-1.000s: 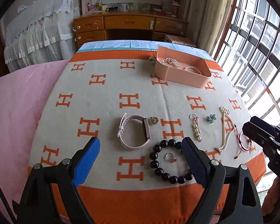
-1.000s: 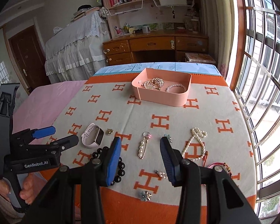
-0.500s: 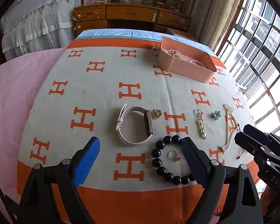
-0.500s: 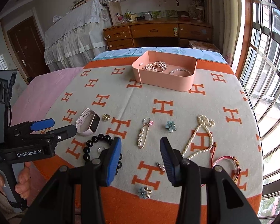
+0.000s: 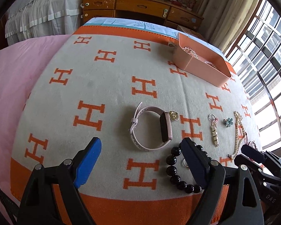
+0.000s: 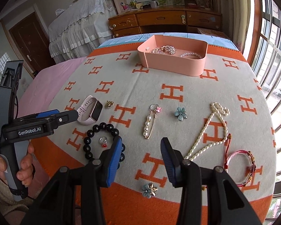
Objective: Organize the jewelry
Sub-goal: 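Withdraw both open tools from the pink box toward the remaining jewelry, then grasp the pink-strap watch with the left tool while the right tool grasps the black bead bracelet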
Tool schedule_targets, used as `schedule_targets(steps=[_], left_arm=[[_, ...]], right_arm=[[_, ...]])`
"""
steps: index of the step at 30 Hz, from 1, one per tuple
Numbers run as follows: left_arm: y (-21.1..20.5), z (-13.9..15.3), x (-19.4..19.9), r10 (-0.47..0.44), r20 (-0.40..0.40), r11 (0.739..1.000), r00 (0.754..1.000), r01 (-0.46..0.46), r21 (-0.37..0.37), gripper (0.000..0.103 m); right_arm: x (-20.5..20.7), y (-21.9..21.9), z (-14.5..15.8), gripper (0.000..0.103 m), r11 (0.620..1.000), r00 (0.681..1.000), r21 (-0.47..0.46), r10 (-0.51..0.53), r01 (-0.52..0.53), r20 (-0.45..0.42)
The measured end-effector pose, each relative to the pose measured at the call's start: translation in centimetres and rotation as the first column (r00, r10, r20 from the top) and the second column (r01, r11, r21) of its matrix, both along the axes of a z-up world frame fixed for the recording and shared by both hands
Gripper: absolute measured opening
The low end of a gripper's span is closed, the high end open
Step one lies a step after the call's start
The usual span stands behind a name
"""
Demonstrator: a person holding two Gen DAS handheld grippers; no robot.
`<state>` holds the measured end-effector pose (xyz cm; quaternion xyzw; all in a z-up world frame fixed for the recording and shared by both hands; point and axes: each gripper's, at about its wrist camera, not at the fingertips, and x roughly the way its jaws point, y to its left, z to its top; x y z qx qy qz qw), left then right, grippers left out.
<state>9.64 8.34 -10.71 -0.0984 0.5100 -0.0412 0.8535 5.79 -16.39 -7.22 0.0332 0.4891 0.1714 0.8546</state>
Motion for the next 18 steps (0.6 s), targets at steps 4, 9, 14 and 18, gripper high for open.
schedule_targets(steps=[4, 9, 14, 18], left_arm=[[0.7, -0.7, 0.9, 0.023, -0.022, 1.0, 0.999, -0.023, -0.013, 0.08], [1.0, -1.4, 1.8, 0.024, -0.034, 1.0, 0.999, -0.024, 0.009, 0.066], [0.6, -1.9, 2.7, 0.009, -0.04, 1.0, 0.999, -0.009, 0.022, 0.055], [0.3, -2.4, 3.4, -0.004, -0.054, 0.999, 0.999, 0.006, 0.038, 0.045]], right_arm=[[0.4, 1.0, -0.9, 0.044, 0.998, 0.998, 0.007, 0.056, -0.056, -0.038], [0.8, 2.5, -1.9, 0.043, 0.992, 0.989, 0.005, 0.127, -0.127, -0.078], [1.0, 3.9, -2.9, 0.034, 0.983, 0.978, 0.0, 0.18, -0.181, -0.108], [1.2, 4.9, -3.6, 0.024, 0.977, 0.971, -0.041, 0.205, -0.211, -0.125]])
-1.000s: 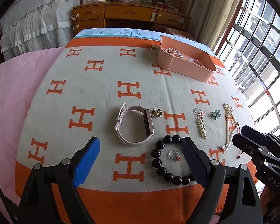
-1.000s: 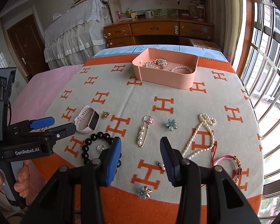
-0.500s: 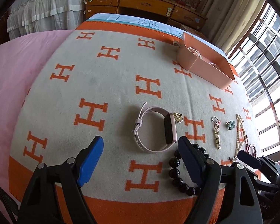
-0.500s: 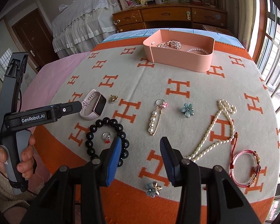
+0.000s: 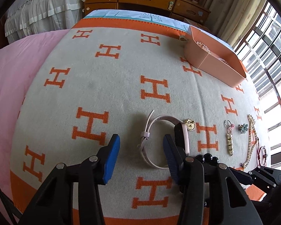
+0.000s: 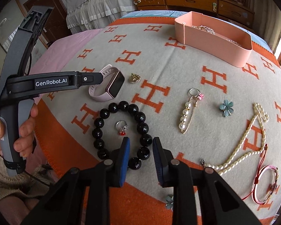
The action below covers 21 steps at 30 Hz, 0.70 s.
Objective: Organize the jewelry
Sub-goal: 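Grasp the pink-strap watch with the left tool while the right tool grasps the black bead bracelet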
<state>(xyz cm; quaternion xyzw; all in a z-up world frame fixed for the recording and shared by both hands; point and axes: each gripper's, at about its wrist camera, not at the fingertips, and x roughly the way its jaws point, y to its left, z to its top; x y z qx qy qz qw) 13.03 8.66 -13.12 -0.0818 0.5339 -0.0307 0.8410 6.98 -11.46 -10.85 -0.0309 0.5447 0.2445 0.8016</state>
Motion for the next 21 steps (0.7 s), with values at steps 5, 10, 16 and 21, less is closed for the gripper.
schedule_targets(steps=[5, 10, 16, 21], left_arm=[[-0.3, -0.6, 0.6, -0.018, -0.018, 1.0, 1.0, 0.018, 0.009, 0.034], [-0.7, -1.0, 0.8, -0.043, -0.024, 0.998, 0.999, 0.044, 0.034, 0.008], [-0.6, 1.0, 0.0, -0.036, 0.038, 0.999, 0.999, 0.034, 0.031, 0.007], [-1.4, 4.5, -0.2, -0.064, 0.11, 0.998, 0.992, 0.061, 0.034, 0.007]], right_arm=[[-0.2, 1.1, -0.3, 0.017, 0.996, 0.999, -0.08, 0.027, -0.024, 0.043], [0.0, 1.1, -0.4, 0.015, 0.996, 0.998, -0.081, 0.03, -0.026, 0.054], [0.3, -0.7, 2.0, 0.015, 0.999, 0.994, 0.019, -0.03, 0.028, 0.105], [0.6, -2.0, 5.7, 0.015, 0.995, 0.978, 0.079, -0.074, 0.059, 0.196]])
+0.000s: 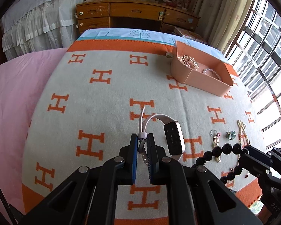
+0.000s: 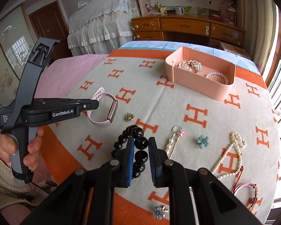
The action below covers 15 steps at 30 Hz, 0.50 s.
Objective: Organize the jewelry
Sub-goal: 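Grasp the pink-strap watch with the left tool while the right tool grasps the black bead bracelet, then carry the watch into the pink box with the left tool while the right tool releases the beads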
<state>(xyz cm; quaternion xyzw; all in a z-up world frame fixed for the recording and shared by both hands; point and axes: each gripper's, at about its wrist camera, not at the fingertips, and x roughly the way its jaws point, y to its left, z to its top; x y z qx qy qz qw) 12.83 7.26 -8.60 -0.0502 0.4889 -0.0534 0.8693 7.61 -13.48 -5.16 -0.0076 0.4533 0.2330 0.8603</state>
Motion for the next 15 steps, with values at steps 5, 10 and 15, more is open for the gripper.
schedule_targets(steps=[5, 10, 15], left_arm=[[-2.3, 4.2, 1.2, -0.067, 0.082, 0.997, 0.994, 0.065, 0.028, 0.007], [-5.1, 6.9, 4.4, -0.122, 0.149, 0.992, 0.981, 0.115, 0.053, 0.007], [-7.5, 6.9, 9.5, -0.133, 0.148, 0.991, 0.98, 0.129, 0.04, 0.007]], right_arm=[[1.7, -1.9, 4.1, 0.015, 0.997, 0.991, 0.013, -0.076, 0.075, 0.11], [5.1, -4.6, 7.5, 0.015, 0.98, 0.958, 0.031, -0.197, 0.195, 0.207], [10.0, -6.7, 8.7, 0.015, 0.957, 0.933, 0.079, -0.29, 0.279, 0.214]])
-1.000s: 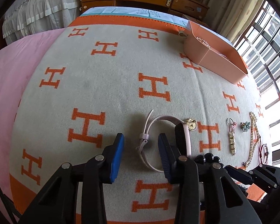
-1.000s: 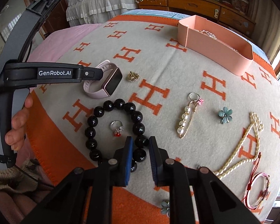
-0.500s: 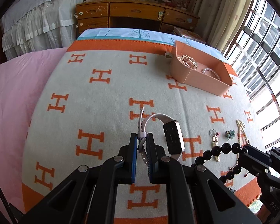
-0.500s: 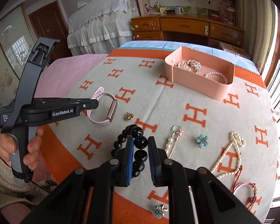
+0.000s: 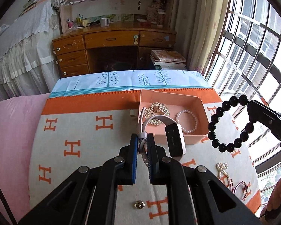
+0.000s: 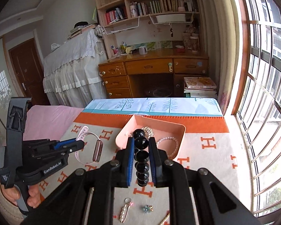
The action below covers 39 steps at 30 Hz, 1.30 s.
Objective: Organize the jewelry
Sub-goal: 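Carry the watch into the pink box with the left tool while the right tool releases the beads, then move both open tools toward the pearl necklace and red string bracelet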
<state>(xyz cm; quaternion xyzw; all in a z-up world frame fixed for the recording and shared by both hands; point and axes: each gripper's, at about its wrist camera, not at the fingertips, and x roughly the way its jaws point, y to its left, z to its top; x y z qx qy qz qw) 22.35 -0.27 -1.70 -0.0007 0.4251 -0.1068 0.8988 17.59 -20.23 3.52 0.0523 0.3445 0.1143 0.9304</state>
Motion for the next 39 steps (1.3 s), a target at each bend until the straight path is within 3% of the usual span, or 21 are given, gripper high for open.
schedule_targets(steps=[6, 12, 15, 16, 19, 20, 23, 32, 37, 39], left_arm=[[-2.4, -2.2, 5.8, -0.012, -0.052, 0.999, 0.999, 0.009, -0.049, 0.007], [-4.9, -4.9, 8.7, -0.03, -0.096, 1.0, 0.995, 0.029, -0.011, 0.009], [-5.0, -5.8, 9.1, -0.035, -0.111, 0.999, 0.993, 0.034, -0.014, 0.019], [-4.8, -5.9, 9.0, -0.037, -0.107, 0.999, 0.994, 0.036, -0.015, 0.028], [-4.1, -5.4, 8.0, -0.023, -0.054, 1.0, 0.998, 0.023, 0.004, 0.054], [-3.9, -5.2, 7.6, -0.018, -0.035, 1.0, 0.999, 0.018, 0.006, 0.059], [-3.1, -4.3, 5.9, -0.023, -0.008, 1.0, 1.0, 0.023, 0.003, 0.062], [-1.3, -2.1, 0.7, -0.056, -0.028, 0.998, 0.998, 0.055, -0.03, 0.062], [-1.7, -0.2, -3.2, -0.124, 0.001, 0.992, 0.992, 0.124, -0.039, 0.063], [-2.3, 0.6, -4.9, -0.161, 0.023, 0.986, 0.987, 0.161, -0.039, 0.069]], right_arm=[[5.5, -1.1, -1.7, 0.015, 0.997, 0.997, 0.031, -0.067, 0.068, -0.047], [9.2, -1.8, -5.1, 0.015, 0.992, 0.986, 0.09, -0.077, 0.091, -0.146], [10.1, -1.6, -6.6, 0.016, 0.992, 0.978, 0.073, -0.089, 0.104, -0.189], [10.1, -1.6, -7.0, 0.016, 0.992, 0.975, 0.062, -0.1, 0.114, -0.2], [10.1, -1.6, -7.8, 0.021, 0.991, 0.968, 0.027, -0.121, 0.13, -0.222], [9.9, -1.7, -7.9, 0.024, 0.991, 0.967, 0.023, -0.125, 0.134, -0.223], [9.0, -2.1, -7.8, 0.026, 0.99, 0.968, 0.021, -0.129, 0.137, -0.216], [3.1, -2.2, -5.3, 0.026, 0.995, 0.983, -0.016, -0.103, 0.102, -0.155], [-1.0, -2.7, -3.5, 0.026, 0.996, 0.988, -0.026, -0.086, 0.083, -0.125], [-2.6, -3.0, -2.8, 0.026, 0.996, 0.99, -0.038, -0.088, 0.085, -0.114]])
